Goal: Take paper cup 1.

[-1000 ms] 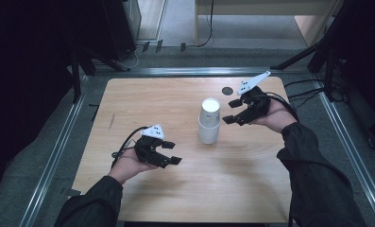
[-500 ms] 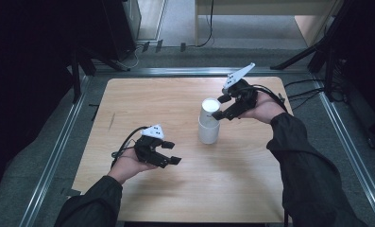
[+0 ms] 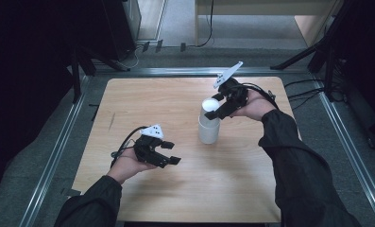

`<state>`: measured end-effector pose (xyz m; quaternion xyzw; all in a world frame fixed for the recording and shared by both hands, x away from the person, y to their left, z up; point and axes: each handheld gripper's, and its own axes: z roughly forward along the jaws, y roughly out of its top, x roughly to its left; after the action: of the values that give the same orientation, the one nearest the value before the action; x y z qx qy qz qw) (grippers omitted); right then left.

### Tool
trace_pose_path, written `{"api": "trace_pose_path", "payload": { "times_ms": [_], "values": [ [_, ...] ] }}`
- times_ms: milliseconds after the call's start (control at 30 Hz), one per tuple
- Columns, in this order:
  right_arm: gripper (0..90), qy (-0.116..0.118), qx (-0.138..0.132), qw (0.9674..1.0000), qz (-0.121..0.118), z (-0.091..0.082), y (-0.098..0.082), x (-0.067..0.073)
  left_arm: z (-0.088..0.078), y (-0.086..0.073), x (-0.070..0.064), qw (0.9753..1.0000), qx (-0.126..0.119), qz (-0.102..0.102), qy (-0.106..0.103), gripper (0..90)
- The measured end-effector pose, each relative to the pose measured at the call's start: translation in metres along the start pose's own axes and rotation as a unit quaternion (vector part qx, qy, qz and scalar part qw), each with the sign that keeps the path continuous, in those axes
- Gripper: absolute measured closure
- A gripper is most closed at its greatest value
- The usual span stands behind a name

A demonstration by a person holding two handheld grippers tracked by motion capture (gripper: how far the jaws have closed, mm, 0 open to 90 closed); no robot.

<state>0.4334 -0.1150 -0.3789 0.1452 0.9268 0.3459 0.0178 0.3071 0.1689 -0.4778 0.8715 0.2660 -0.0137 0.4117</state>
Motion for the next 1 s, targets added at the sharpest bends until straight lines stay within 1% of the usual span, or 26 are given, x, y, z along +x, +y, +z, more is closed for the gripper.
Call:
{"api": "trace_pose_path", "payload": {
  "times_ms": [67,100,233,367,400,533,700,933,967,1000],
  "values": [
    [25.5,0.002,0.003,1.0000,-0.001,0.0008,0.0009,0.0001,0.0002,0.0000,-0.0002,1.0000,0.000,0.001,0.000,29.5],
    [27.8,0.000,0.005,1.0000,0.000,0.0010,0.0018,0.0001,0.0001,0.0000,-0.0002,1.0000,0.001,0.003,0.000,29.5],
    [29.8,0.001,0.005,1.0000,0.001,0.0008,0.0033,-0.0002,0.0001,-0.0001,-0.0003,1.0000,0.001,0.003,0.000,29.5],
    [32.4,-0.002,0.007,1.0000,-0.003,0.0008,0.0047,-0.0002,0.0003,-0.0002,-0.0002,1.0000,0.001,0.003,0.000,29.5],
    [33.0,-0.002,0.008,1.0000,0.001,0.0005,0.0052,-0.0002,0.0001,-0.0002,-0.0002,1.0000,0.001,0.003,-0.001,29.5],
    [33.3,-0.004,0.009,0.9999,0.000,-0.0002,0.0053,-0.0003,0.0001,-0.0002,-0.0002,1.0000,0.001,0.001,-0.001,29.6],
    [33.7,-0.010,0.011,0.9999,0.002,-0.0017,0.0056,0.0013,0.0029,0.0003,0.0001,1.0000,0.008,0.002,-0.003,29.6],
    [34.0,-0.009,0.010,0.9999,0.003,-0.0050,0.0069,0.0021,0.0034,0.0002,-0.0005,0.9999,0.010,0.003,-0.003,29.5],
    [34.0,-0.009,0.008,0.9999,-0.003,-0.0061,0.0082,0.0026,0.0031,0.0002,-0.0002,0.9999,0.010,0.003,-0.002,29.5],
    [34.0,-0.009,0.006,0.9999,-0.003,-0.0069,0.0090,0.0030,0.0027,0.0000,0.0002,1.0000,0.007,0.001,-0.003,29.4]
  ]
}}
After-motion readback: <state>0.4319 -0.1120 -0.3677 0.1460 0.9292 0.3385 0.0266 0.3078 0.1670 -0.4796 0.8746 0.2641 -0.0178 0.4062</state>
